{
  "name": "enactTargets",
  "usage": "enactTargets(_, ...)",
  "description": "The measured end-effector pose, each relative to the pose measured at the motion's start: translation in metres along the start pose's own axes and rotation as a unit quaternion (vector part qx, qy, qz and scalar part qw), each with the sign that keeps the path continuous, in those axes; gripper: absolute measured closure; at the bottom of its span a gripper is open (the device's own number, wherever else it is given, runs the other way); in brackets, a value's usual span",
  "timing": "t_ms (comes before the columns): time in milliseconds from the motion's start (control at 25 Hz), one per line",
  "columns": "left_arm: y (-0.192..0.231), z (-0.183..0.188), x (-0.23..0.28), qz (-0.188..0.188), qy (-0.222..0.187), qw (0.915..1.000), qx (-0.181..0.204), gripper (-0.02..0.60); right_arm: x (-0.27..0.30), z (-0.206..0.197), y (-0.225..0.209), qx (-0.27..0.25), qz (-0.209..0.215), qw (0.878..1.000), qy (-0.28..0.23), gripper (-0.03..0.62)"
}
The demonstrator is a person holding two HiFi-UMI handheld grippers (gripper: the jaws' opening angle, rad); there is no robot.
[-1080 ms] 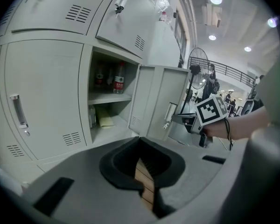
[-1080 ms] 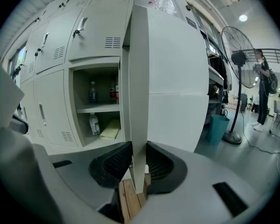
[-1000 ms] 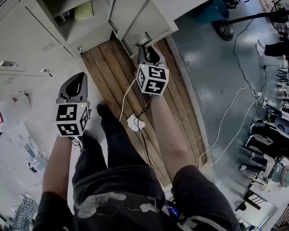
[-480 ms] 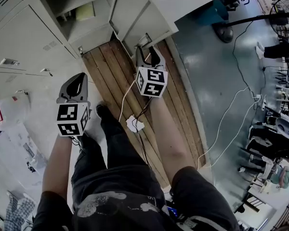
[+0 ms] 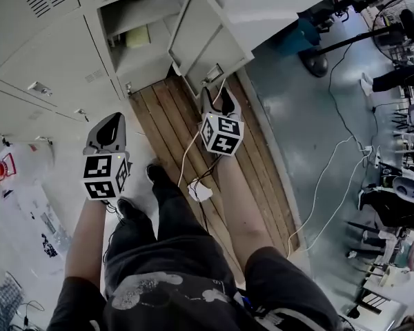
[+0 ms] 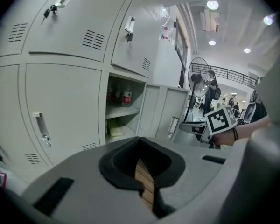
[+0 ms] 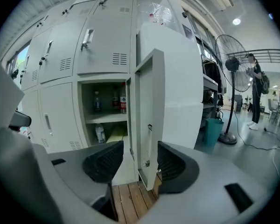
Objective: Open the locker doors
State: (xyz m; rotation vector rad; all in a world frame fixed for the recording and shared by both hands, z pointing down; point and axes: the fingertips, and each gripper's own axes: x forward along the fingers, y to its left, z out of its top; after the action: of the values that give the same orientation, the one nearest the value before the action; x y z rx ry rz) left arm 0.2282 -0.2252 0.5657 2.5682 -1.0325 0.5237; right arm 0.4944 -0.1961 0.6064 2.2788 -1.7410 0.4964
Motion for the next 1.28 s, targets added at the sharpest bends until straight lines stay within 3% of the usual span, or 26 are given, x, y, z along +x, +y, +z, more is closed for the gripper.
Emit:
enactTargets(280,0.037,0.028,-0.079,0.024,-0.034,0.9991,-0.004,0.574,-0.05,0.041,0.05,0.023,0.004,0.999,-0.022,0.358)
enactTargets(640,0.1,0.094,-0.192,0.072,-0.113,0.991,0.01,0.572,-0.084,0.137,0.195,-0.018,0.098,0.991,-0.087,0.358)
enactTargets(1000,0.157,0.126,-0.301,0.124,-0.163,0.9787,0.01,0.572,-0.135,0.242,0.334,-0.032,0.181,0.968,-0.17,0.358)
enactTargets(1280,0.188,0.135,-0.331,0.148,-0.178,0.973,0.002,0.572,-0.158,0.277,0.424,-0.045,0.256,0.946,-0.193,0.358)
